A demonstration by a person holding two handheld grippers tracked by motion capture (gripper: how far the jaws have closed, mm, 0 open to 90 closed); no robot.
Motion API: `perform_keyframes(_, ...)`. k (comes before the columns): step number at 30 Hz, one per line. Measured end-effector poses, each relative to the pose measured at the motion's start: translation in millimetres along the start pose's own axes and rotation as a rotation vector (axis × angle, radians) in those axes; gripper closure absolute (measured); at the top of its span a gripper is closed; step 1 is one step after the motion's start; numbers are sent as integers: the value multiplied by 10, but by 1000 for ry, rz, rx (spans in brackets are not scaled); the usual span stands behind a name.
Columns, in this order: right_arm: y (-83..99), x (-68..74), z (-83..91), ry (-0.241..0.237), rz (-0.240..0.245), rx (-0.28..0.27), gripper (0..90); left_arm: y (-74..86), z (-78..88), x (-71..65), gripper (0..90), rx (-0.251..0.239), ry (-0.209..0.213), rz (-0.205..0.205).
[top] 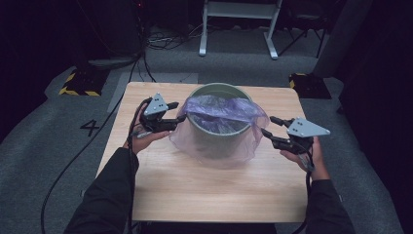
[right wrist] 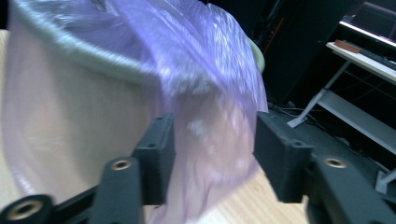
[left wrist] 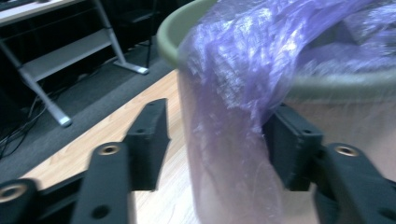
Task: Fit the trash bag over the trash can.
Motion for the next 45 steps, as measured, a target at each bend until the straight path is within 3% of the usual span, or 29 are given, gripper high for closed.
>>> perform_keyframes(4, -90, -57, -158, 12, 26, 34, 607, -39, -56, 16, 529, 13, -13, -31)
perform_keyframes(8, -119, -118, -281, 39, 43, 70, 729, -55, -89, 62, 631, 16, -19, -28)
perform_keyframes(12, -142, -165, -318, 40, 37, 58, 900, -76, -89, 105, 718, 7, -14, -19)
perform_keyframes(17, -186, -236, -268, 42, 2, 20, 900, -72, -29, 164, 760, -25, 12, 8)
perform_keyframes(24, -246, -289, -269, 70, -31, 4, 900, -68, 48, 240, 716, -55, -10, 37)
perform_keyframes(26, -281, -313, -271, 97, -37, -3, 900, -78, 56, 261, 702, -74, 10, 58)
perform_keyframes(31, -336, -356, -290, 101, -61, -15, 900, -155, 34, 345, 686, -85, -17, 87)
perform_keyframes(35, -378, -444, -347, 117, -97, -20, 900, -274, -71, 445, 755, -85, -49, 120)
perform_keyframes(39, -402, -579, -507, 136, -146, 14, 900, -348, -294, 560, 827, -52, -55, 181)
perform_keyframes(41, -370, -637, -622, 136, -174, 52, 900, -346, -436, 600, 839, -1, -43, 201)
perform_keyframes(45, -272, -704, -835, 122, -228, 112, 900, -261, -724, 669, 846, 119, -69, 228)
Point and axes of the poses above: each handheld gripper's, and its own axes: z roughly backward along the jaws, y roughly out of its underside, x roughly to its left, the point moved 5 cm from there along -z, roughly forward along the jaws, and after that the axes turned 9 degrees about x, right-handed, at the moved point
